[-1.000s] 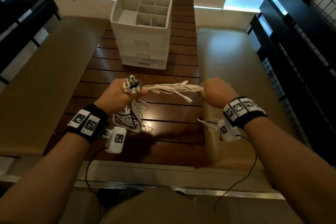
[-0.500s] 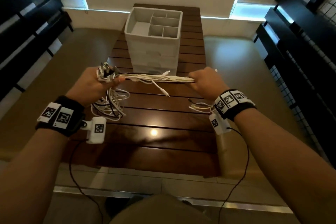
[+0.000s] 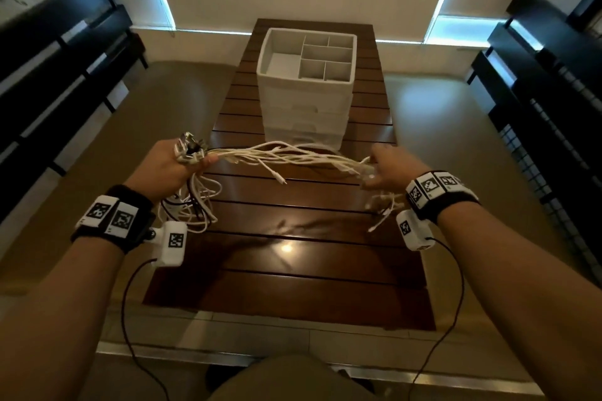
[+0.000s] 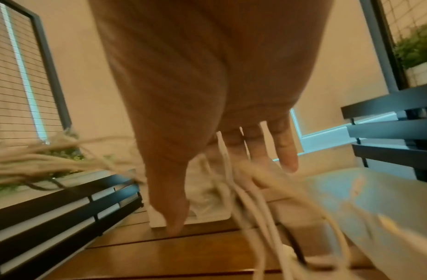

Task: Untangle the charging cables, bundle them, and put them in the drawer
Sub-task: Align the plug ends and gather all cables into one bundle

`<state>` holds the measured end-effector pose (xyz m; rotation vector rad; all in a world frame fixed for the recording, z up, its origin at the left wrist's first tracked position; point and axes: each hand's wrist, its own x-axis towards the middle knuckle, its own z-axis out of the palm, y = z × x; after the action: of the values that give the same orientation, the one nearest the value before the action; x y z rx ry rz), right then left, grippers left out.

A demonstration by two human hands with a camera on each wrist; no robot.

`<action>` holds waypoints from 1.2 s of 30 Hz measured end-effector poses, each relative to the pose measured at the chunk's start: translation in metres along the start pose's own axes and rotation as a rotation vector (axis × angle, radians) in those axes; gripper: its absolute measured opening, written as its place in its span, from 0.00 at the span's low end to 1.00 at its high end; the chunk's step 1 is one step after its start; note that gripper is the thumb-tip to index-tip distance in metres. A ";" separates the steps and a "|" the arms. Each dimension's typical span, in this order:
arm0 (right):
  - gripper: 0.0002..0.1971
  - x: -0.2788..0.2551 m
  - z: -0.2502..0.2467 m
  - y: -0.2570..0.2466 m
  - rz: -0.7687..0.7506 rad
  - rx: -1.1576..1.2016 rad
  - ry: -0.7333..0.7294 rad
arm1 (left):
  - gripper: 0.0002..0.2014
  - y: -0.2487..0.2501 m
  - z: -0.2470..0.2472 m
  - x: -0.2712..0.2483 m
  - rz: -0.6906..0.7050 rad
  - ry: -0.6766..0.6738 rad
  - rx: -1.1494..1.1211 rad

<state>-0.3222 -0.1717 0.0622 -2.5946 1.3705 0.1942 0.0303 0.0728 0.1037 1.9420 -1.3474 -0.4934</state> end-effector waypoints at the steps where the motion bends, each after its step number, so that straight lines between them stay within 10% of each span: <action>1: 0.38 -0.001 -0.003 -0.010 -0.030 -0.006 0.002 | 0.15 -0.001 0.004 0.000 -0.008 -0.014 0.004; 7: 0.63 -0.025 -0.022 -0.134 -0.477 0.126 0.171 | 0.12 0.007 0.028 0.006 0.029 -0.111 -0.042; 12: 0.39 -0.018 0.007 -0.206 -0.516 0.253 0.133 | 0.08 0.020 0.035 0.002 0.135 -0.198 -0.126; 15: 0.15 -0.008 0.009 -0.194 -0.369 0.154 0.211 | 0.08 0.023 0.033 -0.002 0.098 -0.200 -0.179; 29: 0.08 0.001 -0.004 -0.117 -0.298 -0.007 0.188 | 0.11 0.039 0.044 0.015 0.077 -0.193 -0.224; 36: 0.11 0.010 0.022 -0.080 -0.073 -0.054 0.167 | 0.13 0.033 0.013 0.020 -0.012 0.139 -0.548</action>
<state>-0.2511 -0.1303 0.0482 -2.7549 1.3366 0.0029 0.0079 0.0430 0.1206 1.5005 -0.9829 -0.6434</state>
